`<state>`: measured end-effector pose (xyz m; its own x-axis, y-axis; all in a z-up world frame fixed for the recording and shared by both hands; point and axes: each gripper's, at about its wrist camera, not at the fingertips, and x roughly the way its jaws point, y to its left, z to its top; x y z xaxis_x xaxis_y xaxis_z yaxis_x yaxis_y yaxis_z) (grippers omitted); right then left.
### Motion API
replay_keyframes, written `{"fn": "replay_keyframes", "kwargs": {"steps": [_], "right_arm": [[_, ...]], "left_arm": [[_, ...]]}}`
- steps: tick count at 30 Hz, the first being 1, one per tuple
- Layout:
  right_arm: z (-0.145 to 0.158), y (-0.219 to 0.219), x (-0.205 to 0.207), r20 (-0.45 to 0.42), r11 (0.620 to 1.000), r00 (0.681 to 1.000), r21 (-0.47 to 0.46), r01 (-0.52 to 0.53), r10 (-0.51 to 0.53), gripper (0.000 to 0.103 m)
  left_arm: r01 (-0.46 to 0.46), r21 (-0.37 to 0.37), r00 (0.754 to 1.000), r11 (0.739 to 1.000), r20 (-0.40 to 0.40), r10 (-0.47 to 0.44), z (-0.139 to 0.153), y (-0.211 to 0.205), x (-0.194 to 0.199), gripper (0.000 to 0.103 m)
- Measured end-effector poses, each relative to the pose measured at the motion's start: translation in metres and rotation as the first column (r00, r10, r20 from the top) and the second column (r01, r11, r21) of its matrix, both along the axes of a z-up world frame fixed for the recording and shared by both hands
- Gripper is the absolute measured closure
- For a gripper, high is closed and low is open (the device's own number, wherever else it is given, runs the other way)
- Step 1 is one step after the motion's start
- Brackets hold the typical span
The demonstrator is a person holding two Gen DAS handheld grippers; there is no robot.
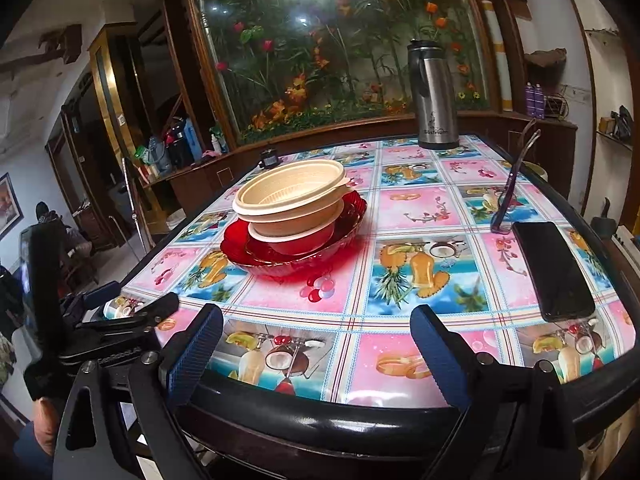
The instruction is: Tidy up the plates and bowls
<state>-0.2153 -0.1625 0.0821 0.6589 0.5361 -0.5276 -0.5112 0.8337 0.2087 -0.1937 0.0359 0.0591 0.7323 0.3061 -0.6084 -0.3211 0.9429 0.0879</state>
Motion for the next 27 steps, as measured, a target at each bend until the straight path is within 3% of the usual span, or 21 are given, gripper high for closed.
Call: {"fn": "replay_keyframes", "kwargs": {"steps": [5,23,27], "right_arm": [[0.003,0.007,0.010,0.018,1.000,1.000,-0.019,-0.011,0.011,0.006],[-0.008,0.055,0.033,0.002,0.995,0.998,-0.073,-0.065,0.066,0.006],[-0.010,0.059,0.035,0.000,0.995,0.998,-0.079,-0.067,0.067,0.006]], "left_arm": [[-0.024,0.051,1.000,0.998,-0.016,0.025,-0.004,0.000,0.009,0.000],[-0.032,-0.047,0.997,0.998,-0.068,0.028,-0.018,0.034,0.015,0.000],[-0.033,0.000,0.996,0.999,-0.089,0.033,-0.020,0.031,0.018,0.000]]}}
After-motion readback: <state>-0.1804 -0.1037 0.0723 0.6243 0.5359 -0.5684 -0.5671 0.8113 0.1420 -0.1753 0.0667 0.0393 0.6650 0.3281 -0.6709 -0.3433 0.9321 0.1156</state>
